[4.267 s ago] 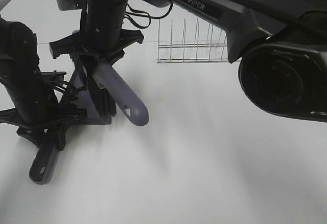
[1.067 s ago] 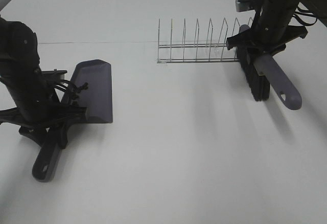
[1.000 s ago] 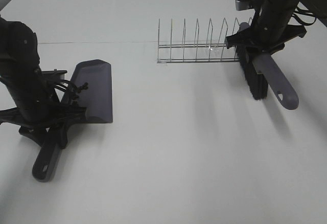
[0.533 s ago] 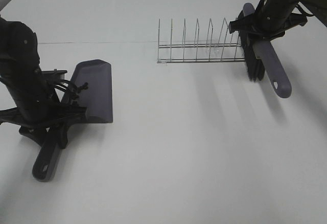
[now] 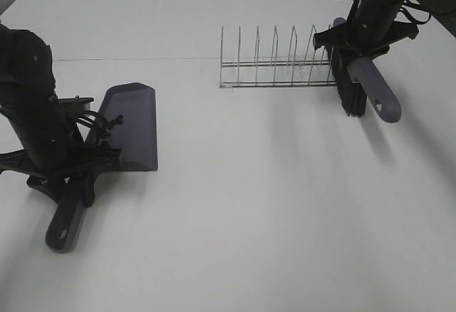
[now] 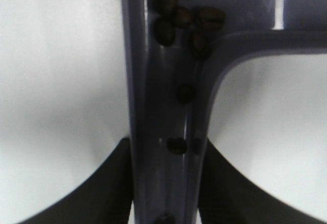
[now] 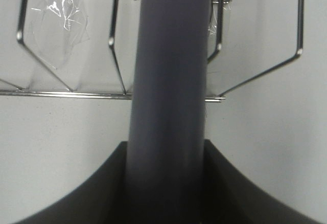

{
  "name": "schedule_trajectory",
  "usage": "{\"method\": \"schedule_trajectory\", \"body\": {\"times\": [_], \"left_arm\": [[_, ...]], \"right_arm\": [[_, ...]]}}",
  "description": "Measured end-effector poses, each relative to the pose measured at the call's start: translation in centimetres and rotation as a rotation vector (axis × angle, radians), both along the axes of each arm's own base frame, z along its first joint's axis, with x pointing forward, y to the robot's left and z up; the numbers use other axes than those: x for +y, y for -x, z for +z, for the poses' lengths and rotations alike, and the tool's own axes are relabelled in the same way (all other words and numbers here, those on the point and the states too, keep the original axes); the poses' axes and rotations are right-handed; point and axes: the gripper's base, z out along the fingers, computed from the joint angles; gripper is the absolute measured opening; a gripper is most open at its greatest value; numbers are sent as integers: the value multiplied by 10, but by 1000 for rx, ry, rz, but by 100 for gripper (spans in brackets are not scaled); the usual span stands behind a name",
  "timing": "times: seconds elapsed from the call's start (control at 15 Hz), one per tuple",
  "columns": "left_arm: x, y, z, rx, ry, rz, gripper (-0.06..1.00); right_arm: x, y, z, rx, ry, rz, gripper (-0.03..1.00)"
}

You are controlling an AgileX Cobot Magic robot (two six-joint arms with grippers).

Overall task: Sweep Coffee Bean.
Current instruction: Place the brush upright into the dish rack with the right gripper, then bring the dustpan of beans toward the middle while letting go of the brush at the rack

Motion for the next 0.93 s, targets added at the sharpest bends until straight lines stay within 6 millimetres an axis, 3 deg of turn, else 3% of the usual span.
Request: {"method": "schedule_trajectory", "body": {"times": [0.07,0.2,0.33,0.67,0.93], "left_arm": [[0,0,0,0,0,0,32],[0,0,0,0,0,0,32],[0,0,0,-1,0,0,32],[-8,-12,4,-56,15,5,32],[-44,-18,15,-149,49,-42,32]], "right_arm": [[0,0,0,1,0,0,33],[0,0,2,-2,-1,-3,66],[1,2,14,-16,0,-3,85],[1,8,57,-92,-34,-13,89],[1,9,62,-100,-38,-15,89]]}}
